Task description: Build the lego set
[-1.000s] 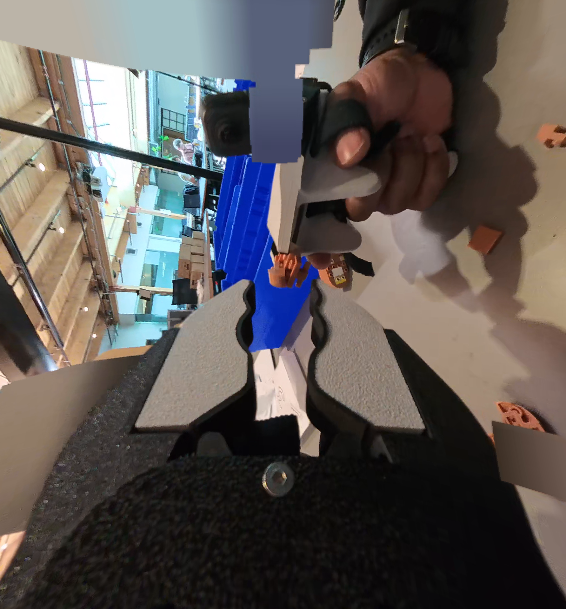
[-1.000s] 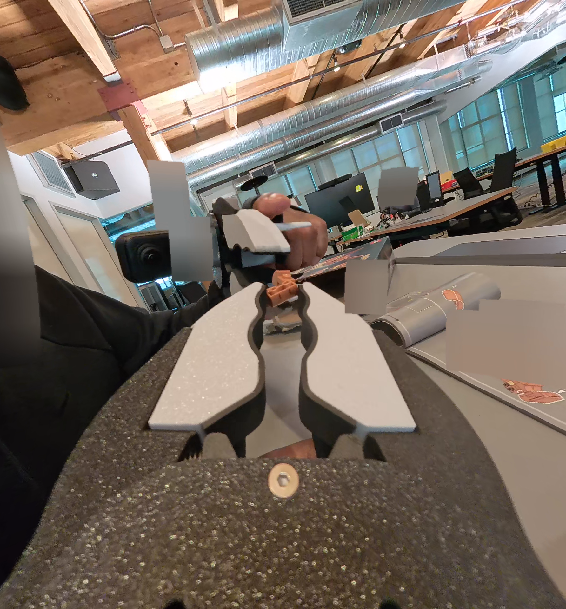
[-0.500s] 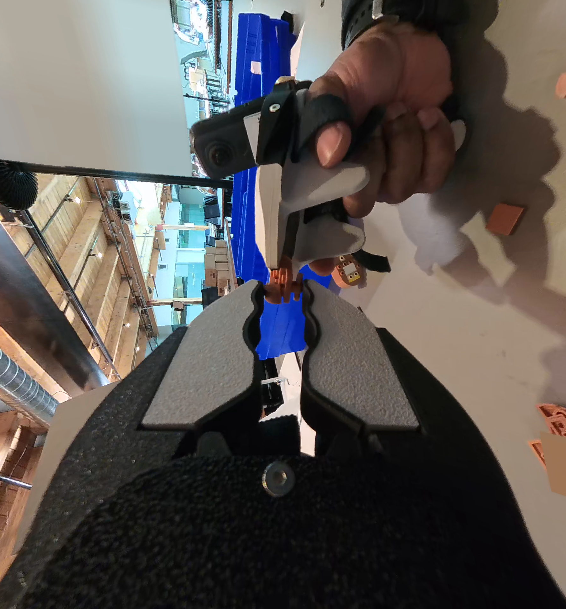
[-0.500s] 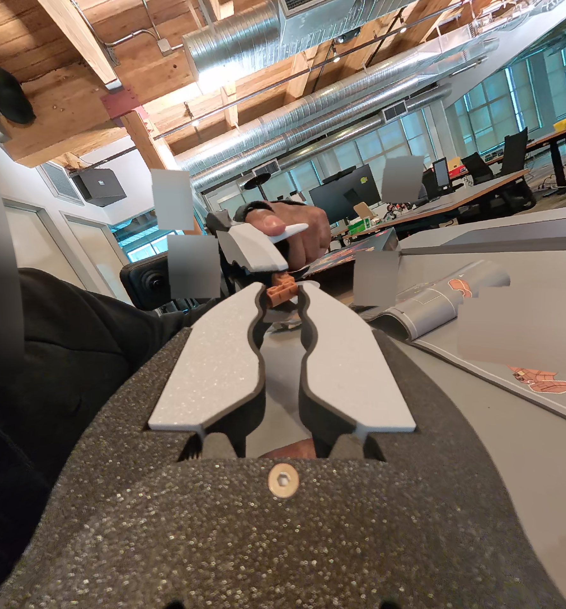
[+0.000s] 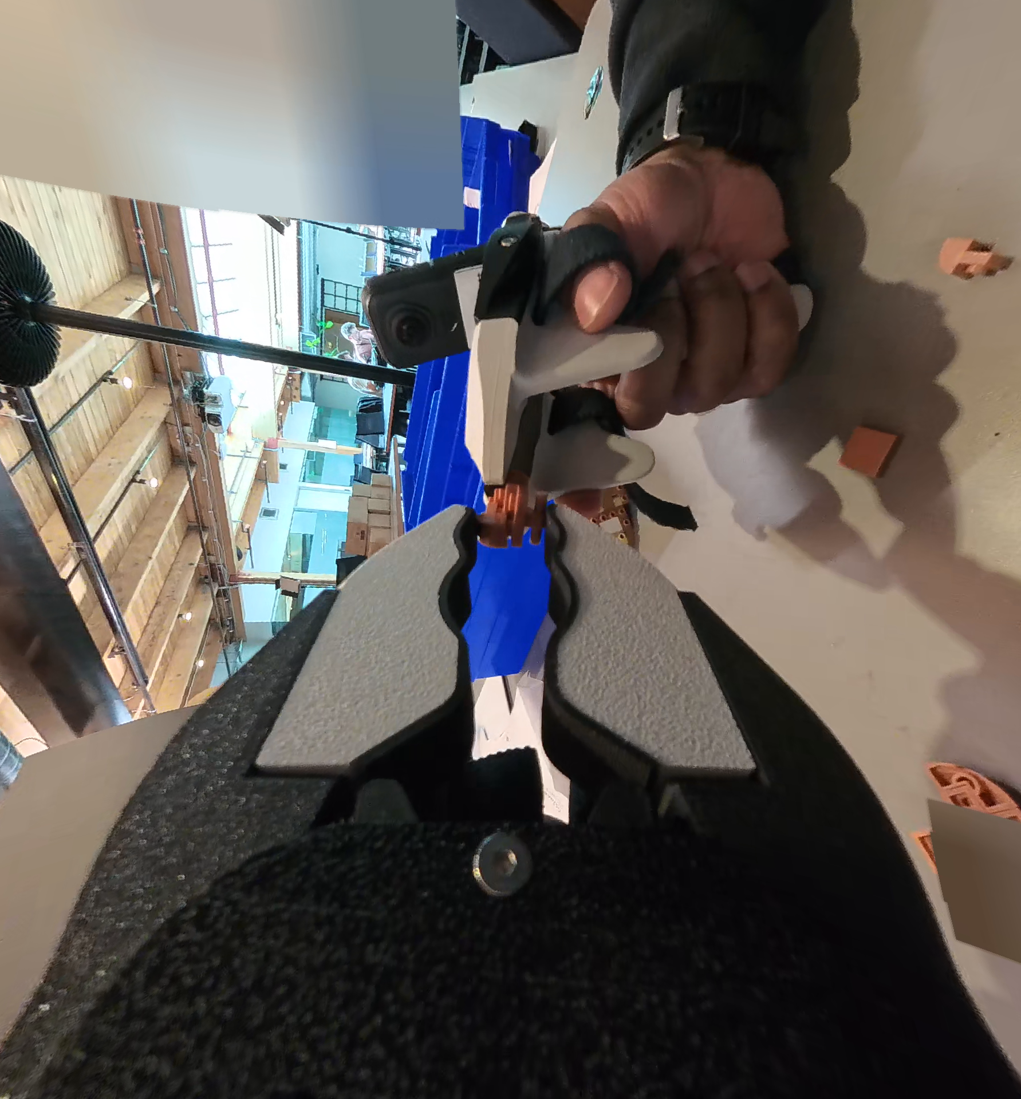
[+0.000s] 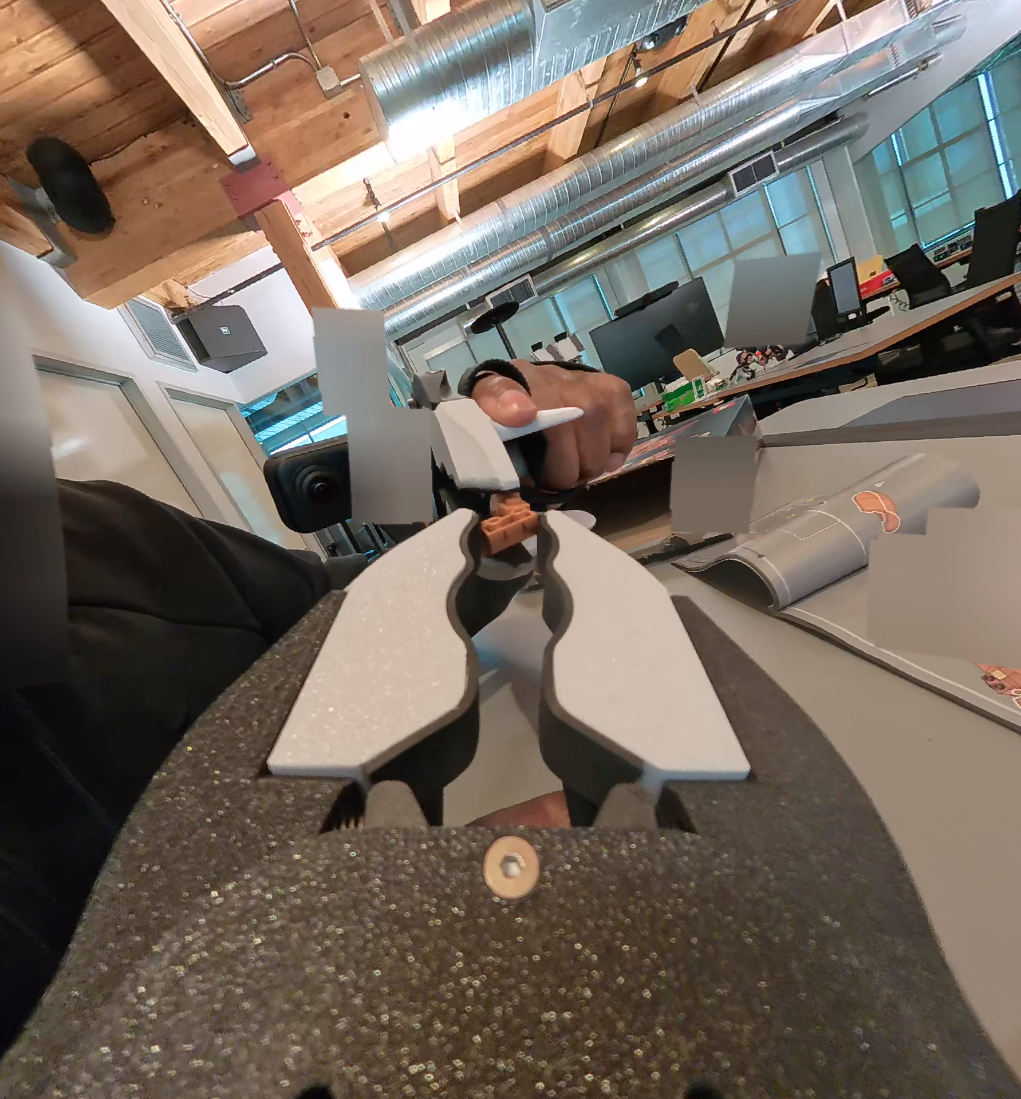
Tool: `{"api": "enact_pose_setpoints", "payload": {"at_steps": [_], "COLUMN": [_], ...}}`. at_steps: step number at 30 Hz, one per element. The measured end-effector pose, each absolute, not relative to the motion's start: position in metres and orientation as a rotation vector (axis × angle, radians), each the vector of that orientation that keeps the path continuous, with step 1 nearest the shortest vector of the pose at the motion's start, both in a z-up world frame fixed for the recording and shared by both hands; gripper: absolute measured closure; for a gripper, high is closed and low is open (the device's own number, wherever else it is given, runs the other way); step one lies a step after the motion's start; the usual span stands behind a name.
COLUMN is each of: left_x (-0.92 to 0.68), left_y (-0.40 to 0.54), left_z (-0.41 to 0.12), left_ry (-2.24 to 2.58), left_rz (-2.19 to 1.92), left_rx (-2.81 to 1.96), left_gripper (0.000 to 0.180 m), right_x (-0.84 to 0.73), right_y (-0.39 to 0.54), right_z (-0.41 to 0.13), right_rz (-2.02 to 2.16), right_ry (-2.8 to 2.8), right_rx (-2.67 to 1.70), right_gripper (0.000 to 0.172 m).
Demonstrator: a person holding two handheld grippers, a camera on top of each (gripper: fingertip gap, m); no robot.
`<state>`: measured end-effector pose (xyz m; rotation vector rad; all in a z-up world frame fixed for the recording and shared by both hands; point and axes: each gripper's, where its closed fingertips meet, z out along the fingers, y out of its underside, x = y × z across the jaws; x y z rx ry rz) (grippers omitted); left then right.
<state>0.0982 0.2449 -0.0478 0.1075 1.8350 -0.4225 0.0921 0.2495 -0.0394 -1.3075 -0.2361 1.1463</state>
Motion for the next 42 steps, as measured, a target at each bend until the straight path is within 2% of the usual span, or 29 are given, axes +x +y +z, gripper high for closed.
{"api": "enact_pose_setpoints", "payload": {"at_steps": [27,42], "left_x": [0.0997,0.1003], "left_y": [0.2454,0.2433], "left_z": [-0.0483,-0.0454], "left_ry": [1.769,1.761], "left_rz": [-0.159,-0.215], "left_rx": [0.234,0.197], "left_gripper": [0.161,0.160], "right_x": [0.0922,0.0924], "right_y": [0.2509,0.2492], "right_z": [-0.0413,-0.0378], "right_rz": [1.217,1.194], "right_ry": [-0.201,-0.210], "right_rx": [-1.317,-1.300], "right_gripper": [0.155,0.155]}}
